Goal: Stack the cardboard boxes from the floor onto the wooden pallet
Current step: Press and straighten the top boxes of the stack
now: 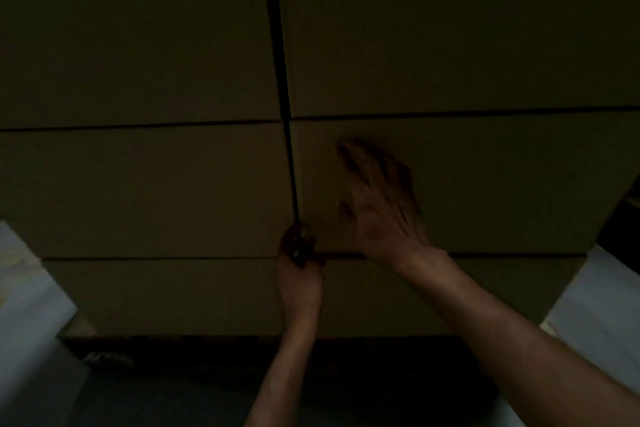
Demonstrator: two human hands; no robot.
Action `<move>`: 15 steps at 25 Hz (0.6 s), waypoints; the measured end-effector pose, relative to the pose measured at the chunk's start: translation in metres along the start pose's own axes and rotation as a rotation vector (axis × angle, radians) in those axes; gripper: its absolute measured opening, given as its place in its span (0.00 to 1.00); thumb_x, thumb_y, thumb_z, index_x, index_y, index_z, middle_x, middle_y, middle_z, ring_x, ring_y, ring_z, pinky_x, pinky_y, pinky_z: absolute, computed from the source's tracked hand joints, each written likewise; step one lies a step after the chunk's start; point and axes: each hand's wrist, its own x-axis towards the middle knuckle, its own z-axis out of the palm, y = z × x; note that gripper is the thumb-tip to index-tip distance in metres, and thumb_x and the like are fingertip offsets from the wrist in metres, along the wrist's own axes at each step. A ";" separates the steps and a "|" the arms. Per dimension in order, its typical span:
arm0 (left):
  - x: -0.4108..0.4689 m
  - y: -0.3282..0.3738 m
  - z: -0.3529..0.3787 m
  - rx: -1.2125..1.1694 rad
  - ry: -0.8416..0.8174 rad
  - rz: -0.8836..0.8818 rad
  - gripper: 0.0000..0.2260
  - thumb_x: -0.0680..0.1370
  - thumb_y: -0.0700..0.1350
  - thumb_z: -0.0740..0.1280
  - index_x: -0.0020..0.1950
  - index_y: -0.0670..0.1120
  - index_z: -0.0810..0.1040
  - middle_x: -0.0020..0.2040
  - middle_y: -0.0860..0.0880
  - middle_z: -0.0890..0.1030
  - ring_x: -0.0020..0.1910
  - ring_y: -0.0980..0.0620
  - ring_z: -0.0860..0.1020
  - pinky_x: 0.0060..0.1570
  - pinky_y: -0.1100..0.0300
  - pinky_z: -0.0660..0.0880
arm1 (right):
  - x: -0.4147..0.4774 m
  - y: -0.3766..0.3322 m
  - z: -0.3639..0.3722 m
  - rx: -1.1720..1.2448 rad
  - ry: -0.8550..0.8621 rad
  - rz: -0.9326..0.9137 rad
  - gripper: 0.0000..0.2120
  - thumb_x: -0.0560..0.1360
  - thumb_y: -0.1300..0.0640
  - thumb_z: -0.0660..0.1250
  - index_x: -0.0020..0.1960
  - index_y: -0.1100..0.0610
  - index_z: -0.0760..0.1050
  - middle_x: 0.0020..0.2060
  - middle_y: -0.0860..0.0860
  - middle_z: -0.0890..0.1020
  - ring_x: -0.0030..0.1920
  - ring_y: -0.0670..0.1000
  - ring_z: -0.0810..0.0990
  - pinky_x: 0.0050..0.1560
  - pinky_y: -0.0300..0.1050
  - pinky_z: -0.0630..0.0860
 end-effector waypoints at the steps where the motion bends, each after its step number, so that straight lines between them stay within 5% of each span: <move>1: 0.003 0.004 0.001 -0.028 0.026 0.002 0.16 0.84 0.39 0.61 0.68 0.55 0.77 0.54 0.52 0.84 0.39 0.51 0.84 0.30 0.61 0.77 | 0.014 -0.001 -0.009 -0.006 0.042 -0.024 0.38 0.74 0.56 0.71 0.81 0.54 0.61 0.76 0.53 0.64 0.72 0.59 0.62 0.68 0.61 0.68; 5: 0.007 0.016 0.004 -0.050 0.090 -0.012 0.18 0.84 0.36 0.60 0.50 0.59 0.79 0.49 0.50 0.84 0.36 0.47 0.83 0.30 0.58 0.75 | 0.048 -0.009 -0.031 -0.027 0.154 -0.033 0.27 0.73 0.59 0.70 0.73 0.55 0.73 0.68 0.55 0.73 0.64 0.59 0.72 0.59 0.55 0.73; 12: 0.019 0.009 0.003 -0.012 0.122 0.044 0.09 0.84 0.44 0.63 0.56 0.54 0.82 0.51 0.48 0.85 0.46 0.42 0.84 0.46 0.45 0.81 | 0.070 -0.018 -0.052 -0.046 0.100 0.059 0.14 0.80 0.58 0.63 0.64 0.54 0.79 0.61 0.55 0.78 0.62 0.59 0.72 0.56 0.55 0.74; 15: 0.021 0.007 -0.002 0.010 0.121 0.049 0.10 0.84 0.43 0.64 0.61 0.45 0.83 0.57 0.45 0.84 0.56 0.45 0.81 0.55 0.56 0.76 | 0.081 -0.020 -0.058 -0.017 0.049 0.120 0.14 0.84 0.53 0.59 0.63 0.52 0.80 0.61 0.54 0.78 0.65 0.58 0.70 0.63 0.56 0.69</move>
